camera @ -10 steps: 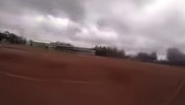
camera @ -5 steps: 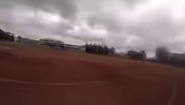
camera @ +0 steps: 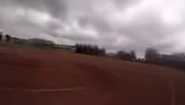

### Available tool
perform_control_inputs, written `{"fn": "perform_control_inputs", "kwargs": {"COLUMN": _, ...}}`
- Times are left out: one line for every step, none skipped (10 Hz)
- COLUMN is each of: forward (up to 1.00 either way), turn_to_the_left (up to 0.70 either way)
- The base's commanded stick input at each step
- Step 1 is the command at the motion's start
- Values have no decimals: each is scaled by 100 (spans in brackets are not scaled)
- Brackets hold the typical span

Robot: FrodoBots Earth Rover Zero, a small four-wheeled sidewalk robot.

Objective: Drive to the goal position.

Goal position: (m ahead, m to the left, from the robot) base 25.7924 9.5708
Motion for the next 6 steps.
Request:
{"fn": "perform_control_inputs", "kwargs": {"forward": 70, "turn_to_the_left": -35}}
{"fn": "perform_control_inputs", "kwargs": {"forward": 70, "turn_to_the_left": -35}}
{"fn": "perform_control_inputs", "kwargs": {"forward": 70, "turn_to_the_left": -35}}
{"fn": "perform_control_inputs", "kwargs": {"forward": 70, "turn_to_the_left": -35}}
{"fn": "perform_control_inputs", "kwargs": {"forward": 70, "turn_to_the_left": 0}}
{"fn": "perform_control_inputs", "kwargs": {"forward": 70, "turn_to_the_left": 0}}
